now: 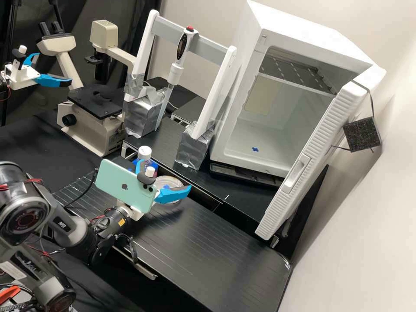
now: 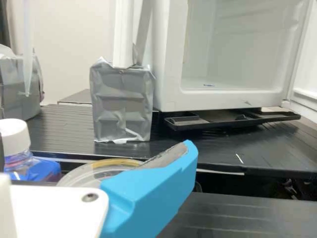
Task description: Open the lid
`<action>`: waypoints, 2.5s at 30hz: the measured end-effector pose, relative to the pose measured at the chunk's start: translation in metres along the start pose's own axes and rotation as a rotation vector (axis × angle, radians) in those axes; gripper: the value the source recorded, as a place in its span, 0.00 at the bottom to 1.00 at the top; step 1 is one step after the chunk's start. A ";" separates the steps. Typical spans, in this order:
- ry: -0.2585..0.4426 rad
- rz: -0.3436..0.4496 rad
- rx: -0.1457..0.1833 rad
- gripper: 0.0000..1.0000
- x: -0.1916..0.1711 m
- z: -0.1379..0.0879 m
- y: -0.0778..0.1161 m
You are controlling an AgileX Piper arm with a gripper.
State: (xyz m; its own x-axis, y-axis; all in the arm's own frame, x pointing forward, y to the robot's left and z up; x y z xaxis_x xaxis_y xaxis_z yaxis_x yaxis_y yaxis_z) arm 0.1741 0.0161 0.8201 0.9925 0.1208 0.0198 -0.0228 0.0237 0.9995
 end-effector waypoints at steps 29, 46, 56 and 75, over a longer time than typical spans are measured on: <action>-0.106 -0.028 0.017 0.00 0.003 0.020 -0.005; -0.100 -0.028 0.030 0.00 0.002 0.020 -0.003; -0.087 -0.035 0.043 0.00 0.001 0.019 -0.002; -0.054 -0.044 0.053 0.00 -0.004 0.018 0.005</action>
State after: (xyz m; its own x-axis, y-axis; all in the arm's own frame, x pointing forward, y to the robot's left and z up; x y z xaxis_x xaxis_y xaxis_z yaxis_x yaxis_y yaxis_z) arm 0.1718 -0.0019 0.8252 0.9974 0.0675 -0.0243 0.0261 -0.0252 0.9993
